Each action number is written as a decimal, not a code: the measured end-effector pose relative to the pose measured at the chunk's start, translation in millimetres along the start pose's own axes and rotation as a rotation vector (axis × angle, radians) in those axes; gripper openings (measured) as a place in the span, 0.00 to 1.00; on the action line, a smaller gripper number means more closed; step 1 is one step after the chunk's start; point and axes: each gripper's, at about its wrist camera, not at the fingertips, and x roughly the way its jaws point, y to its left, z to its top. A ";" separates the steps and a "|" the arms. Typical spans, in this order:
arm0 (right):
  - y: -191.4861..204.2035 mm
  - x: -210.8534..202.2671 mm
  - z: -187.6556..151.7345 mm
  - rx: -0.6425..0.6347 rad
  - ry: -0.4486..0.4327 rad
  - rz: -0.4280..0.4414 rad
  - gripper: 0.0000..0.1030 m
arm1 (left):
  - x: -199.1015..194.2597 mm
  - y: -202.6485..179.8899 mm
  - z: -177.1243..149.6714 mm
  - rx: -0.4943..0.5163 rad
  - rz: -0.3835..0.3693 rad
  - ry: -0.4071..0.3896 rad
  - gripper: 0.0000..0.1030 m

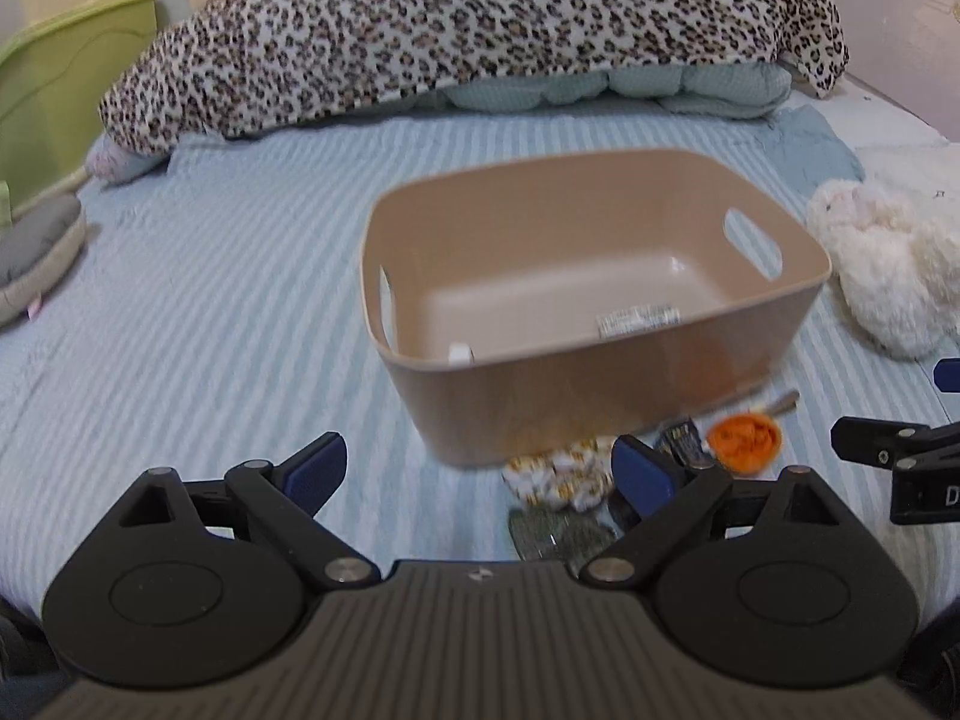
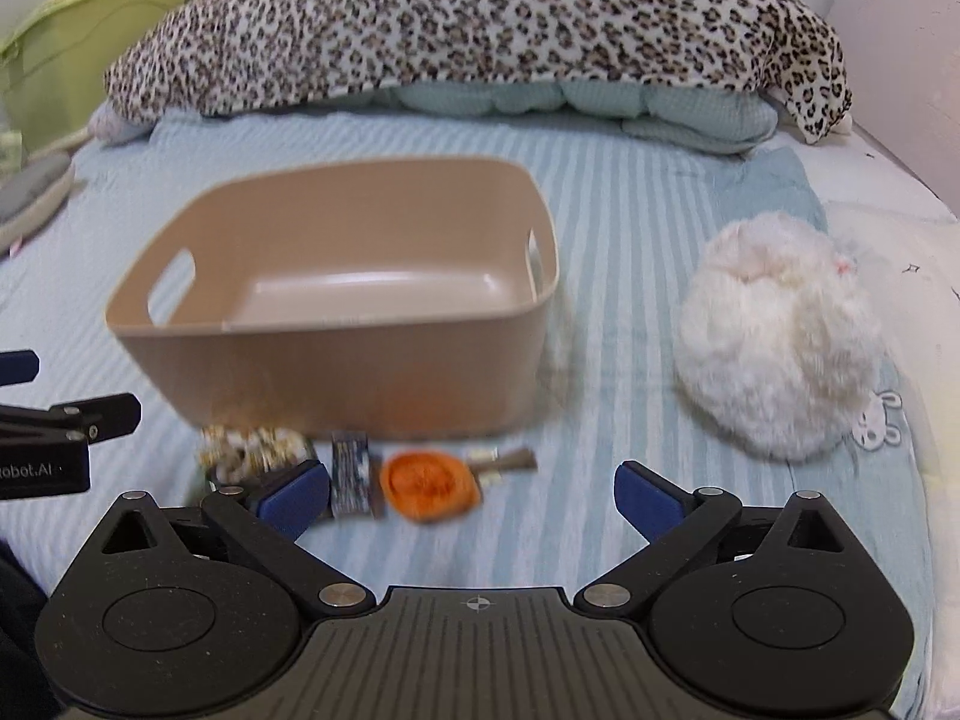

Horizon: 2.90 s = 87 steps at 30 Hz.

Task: Organize objects
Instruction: 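Grasp the orange silicone piece with the right gripper while the left grasps the green snack bag, then carry both items over the basket and open both grippers to release them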

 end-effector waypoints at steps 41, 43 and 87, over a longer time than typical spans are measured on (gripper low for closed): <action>4.9 105.4 -19.0 -0.038 0.121 0.048 0.52 | 88.6 17.0 -53.6 -0.158 -0.133 0.166 0.71; 6.6 106.1 -19.3 -0.045 0.118 0.062 0.36 | 87.4 15.6 -54.9 -0.139 -0.155 0.153 0.53; -17.6 -27.4 35.8 0.084 -0.239 0.134 0.12 | -31.5 23.8 5.7 -0.053 -0.150 -0.222 0.23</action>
